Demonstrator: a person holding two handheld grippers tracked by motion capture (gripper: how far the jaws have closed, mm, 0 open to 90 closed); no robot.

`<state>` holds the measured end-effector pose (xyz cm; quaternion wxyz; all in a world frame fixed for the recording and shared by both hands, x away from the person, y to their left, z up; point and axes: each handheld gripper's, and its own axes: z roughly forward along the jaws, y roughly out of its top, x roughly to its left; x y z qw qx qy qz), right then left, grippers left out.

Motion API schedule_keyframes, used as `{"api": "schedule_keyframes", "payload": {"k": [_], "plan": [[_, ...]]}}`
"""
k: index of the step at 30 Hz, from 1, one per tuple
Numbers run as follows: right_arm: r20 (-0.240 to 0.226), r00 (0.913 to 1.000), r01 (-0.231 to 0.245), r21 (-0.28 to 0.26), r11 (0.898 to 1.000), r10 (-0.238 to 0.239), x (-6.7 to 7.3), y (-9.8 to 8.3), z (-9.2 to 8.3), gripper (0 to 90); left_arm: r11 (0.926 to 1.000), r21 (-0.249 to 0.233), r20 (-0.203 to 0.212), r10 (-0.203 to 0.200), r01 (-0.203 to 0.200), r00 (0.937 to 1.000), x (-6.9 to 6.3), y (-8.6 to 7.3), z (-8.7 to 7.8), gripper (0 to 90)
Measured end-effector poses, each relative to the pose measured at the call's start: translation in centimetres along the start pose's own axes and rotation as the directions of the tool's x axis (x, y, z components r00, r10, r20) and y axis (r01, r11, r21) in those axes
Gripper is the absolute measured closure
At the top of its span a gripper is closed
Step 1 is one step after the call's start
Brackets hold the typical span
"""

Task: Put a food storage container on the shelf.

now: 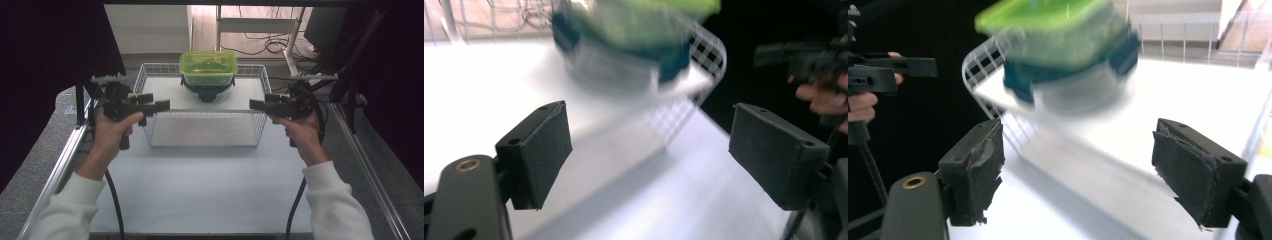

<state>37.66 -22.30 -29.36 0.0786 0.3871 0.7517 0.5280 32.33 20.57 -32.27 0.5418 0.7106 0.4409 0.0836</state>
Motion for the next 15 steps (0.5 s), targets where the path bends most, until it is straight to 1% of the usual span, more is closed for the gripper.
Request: {"api": "schedule_keyframes", "payload": {"k": [1,3,4,5,7,8,9,11,14,15], "plan": [[0.001,0.9999,0.012,0.001,1.000,-0.012,0.3,-0.9,-0.4,20.5,0.9999,0.014,0.002,0.006,-0.006,1.0000,-0.2,-1.0,0.0,16.2],[-0.010,0.9994,0.034,-0.004,0.999,-0.034,0.8,-2.7,-0.9,20.5,0.9989,0.043,0.024,0.016,-0.017,0.9996,-0.6,-2.8,0.0,16.3],[-0.013,0.9990,0.043,-0.001,0.999,-0.043,0.9,-3.6,-1.1,20.5,0.9978,0.061,0.032,0.025,-0.027,0.9992,-0.8,-3.5,0.1,16.3],[-0.014,0.9987,0.050,0.005,0.999,-0.050,1.0,-4.4,-1.1,20.5,0.9963,0.075,0.030,0.038,-0.040,0.9988,-1.0,-4.2,0.2,16.3],[-0.008,0.9984,0.056,0.021,0.998,-0.056,0.9,-5.8,-1.1,20.5,0.9946,0.084,0.010,0.060,-0.060,0.9982,-1.3,-5.5,0.3,16.3],[-0.013,0.9985,0.053,0.023,0.998,-0.053,0.8,-6.6,-1.1,20.5,0.9937,0.087,0.000,0.071,-0.070,0.9975,-1.5,-6.0,0.3,16.3],[-0.020,0.9986,0.050,0.029,0.998,-0.050,0.7,-7.3,-1.0,20.5,0.9931,0.089,-0.010,0.079,-0.077,0.9969,-1.6,-6.7,0.4,16.3],[-0.019,0.9987,0.048,0.042,0.998,-0.047,0.5,-8.9,-1.0,20.5,0.9917,0.094,-0.034,0.091,-0.088,0.9953,-1.8,-8.1,0.5,16.3],[-0.017,0.9992,0.036,0.053,0.998,-0.035,0.1,-11.3,-0.9,20.8,0.9867,0.128,-0.062,0.109,-0.100,0.9921,-2.0,-10.2,1.1,16.7],[-0.015,0.9995,0.028,0.067,0.997,-0.027,0.0,-12.1,-0.8,20.8,0.9841,0.141,-0.071,0.119,-0.108,0.9903,-2.1,-10.8,1.3,16.7]]}}
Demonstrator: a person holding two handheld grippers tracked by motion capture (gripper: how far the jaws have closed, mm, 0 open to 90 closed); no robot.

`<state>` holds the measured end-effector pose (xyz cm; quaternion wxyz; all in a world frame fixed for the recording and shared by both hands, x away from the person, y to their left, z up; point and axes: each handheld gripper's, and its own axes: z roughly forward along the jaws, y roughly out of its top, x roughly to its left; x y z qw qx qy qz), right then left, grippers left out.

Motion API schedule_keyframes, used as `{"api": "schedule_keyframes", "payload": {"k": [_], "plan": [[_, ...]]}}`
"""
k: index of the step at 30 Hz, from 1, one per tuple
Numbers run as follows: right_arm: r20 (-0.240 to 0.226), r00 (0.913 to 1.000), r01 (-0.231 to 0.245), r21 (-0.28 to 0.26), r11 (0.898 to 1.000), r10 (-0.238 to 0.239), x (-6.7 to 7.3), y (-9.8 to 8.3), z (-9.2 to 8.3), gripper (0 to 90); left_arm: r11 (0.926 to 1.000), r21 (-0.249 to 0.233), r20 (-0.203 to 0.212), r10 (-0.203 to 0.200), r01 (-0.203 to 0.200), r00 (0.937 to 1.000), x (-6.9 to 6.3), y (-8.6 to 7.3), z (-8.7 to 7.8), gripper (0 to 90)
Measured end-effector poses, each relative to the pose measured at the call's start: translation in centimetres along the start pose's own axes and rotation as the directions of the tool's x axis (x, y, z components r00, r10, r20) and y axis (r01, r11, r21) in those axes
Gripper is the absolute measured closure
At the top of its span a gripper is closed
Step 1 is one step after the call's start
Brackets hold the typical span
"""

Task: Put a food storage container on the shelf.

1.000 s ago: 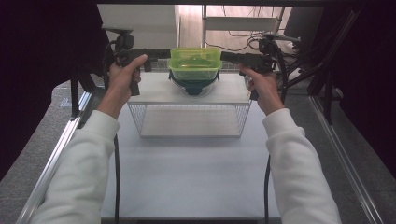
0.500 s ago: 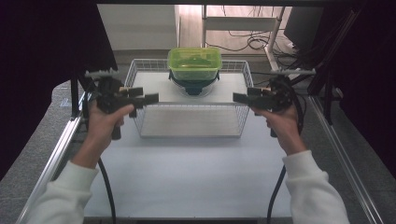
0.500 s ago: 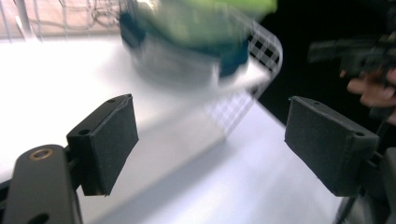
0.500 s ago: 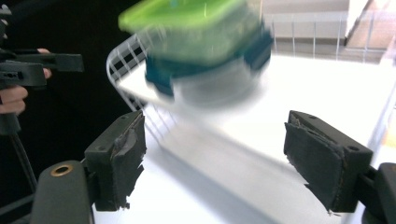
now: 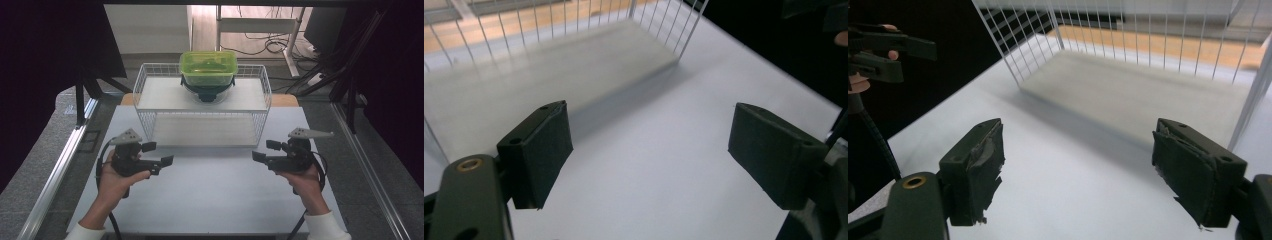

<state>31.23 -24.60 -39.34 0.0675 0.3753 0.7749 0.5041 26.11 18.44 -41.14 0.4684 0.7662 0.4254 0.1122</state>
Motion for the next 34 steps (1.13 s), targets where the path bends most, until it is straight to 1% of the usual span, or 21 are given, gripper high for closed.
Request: {"api": "schedule_keyframes", "payload": {"k": [3,5,7,9,10,11,12,13,16,18,20,24,29,31,32,34], "plan": [[0.000,1.0000,-0.009,0.034,0.999,0.009,-0.3,-1.9,0.7,20.8,0.9996,0.026,-0.023,0.011,-0.011,0.9997,0.0,-1.5,1.1,16.8],[0.001,0.9999,-0.012,0.046,0.999,0.012,-0.3,-2.9,1.2,20.8,0.9991,0.041,-0.023,-0.010,0.011,0.9997,0.3,-2.5,1.8,16.8],[0.003,0.9999,-0.012,0.075,0.997,0.011,-0.4,-3.6,1.7,20.8,0.9980,0.060,-0.043,-0.018,0.020,0.9989,0.7,-3.4,2.6,16.9],[0.009,0.9999,-0.008,0.088,0.996,0.008,-0.5,-4.2,2.2,20.8,0.9974,0.060,-0.045,-0.038,0.041,0.9983,1.1,-4.3,3.2,17.9],[0.004,0.9999,-0.011,0.093,0.996,0.010,-0.5,-4.5,2.4,20.8,0.9960,0.076,-0.050,-0.043,0.047,0.9978,1.3,-4.6,3.5,18.5],[0.003,1.0000,-0.008,0.098,0.995,0.008,-0.6,-4.7,2.7,20.8,0.9943,0.099,-0.049,-0.036,0.040,0.9981,1.3,-4.9,3.8,18.5],[0.004,1.0000,-0.008,0.103,0.995,0.007,-0.6,-5.0,3.0,20.8,0.9937,0.105,-0.054,-0.034,0.040,0.9980,1.4,-5.2,4.0,18.0],[0.009,0.9999,-0.006,0.113,0.994,0.005,-0.7,-5.2,3.1,20.8,0.9934,0.106,-0.060,-0.038,0.044,0.9975,1.4,-5.6,4.1,18.1],[0.014,0.9999,-0.012,0.136,0.991,0.010,-1.0,-5.8,3.8,20.8,0.9896,0.132,-0.065,-0.048,0.056,0.9967,1.7,-6.5,4.6,18.1],[0.026,0.9997,-0.003,0.151,0.988,-0.001,-1.2,-6.1,4.2,20.6,0.9871,0.145,-0.067,-0.059,0.068,0.9960,1.9,-7.1,4.9,18.1],[0.030,0.9995,-0.003,0.162,0.987,-0.001,-1.4,-6.3,4.3,20.5,0.9848,0.158,-0.070,-0.061,0.072,0.9956,2.1,-7.4,5.2,18.1],[0.028,0.9996,-0.011,0.152,0.988,0.006,-1.5,-6.3,4.2,20.6,0.9838,0.159,-0.070,-0.072,0.082,0.9950,2.1,-7.5,5.3,18.0],[0.020,0.9998,-0.002,0.141,0.990,-0.001,-1.4,-6.2,4.1,20.5,0.9881,0.140,-0.084,-0.053,0.064,0.9950,2.0,-7.2,4.9,17.6],[0.018,0.9997,0.011,0.138,0.990,-0.014,-1.3,-6.2,4.1,20.2,0.9889,0.131,-0.093,-0.058,0.070,0.9939,2.2,-7.3,4.7,17.5],[0.019,0.9994,0.025,0.138,0.990,-0.028,-1.3,-6.2,4.1,19.6,0.9887,0.130,-0.099,-0.062,0.075,0.9931,2.4,-7.3,4.7,17.4],[0.020,0.9991,0.034,0.137,0.990,-0.037,-1.3,-6.3,4.1,18.6,0.9879,0.133,-0.104,-0.067,0.080,0.9923,2.8,-7.4,4.7,17.1]]}}
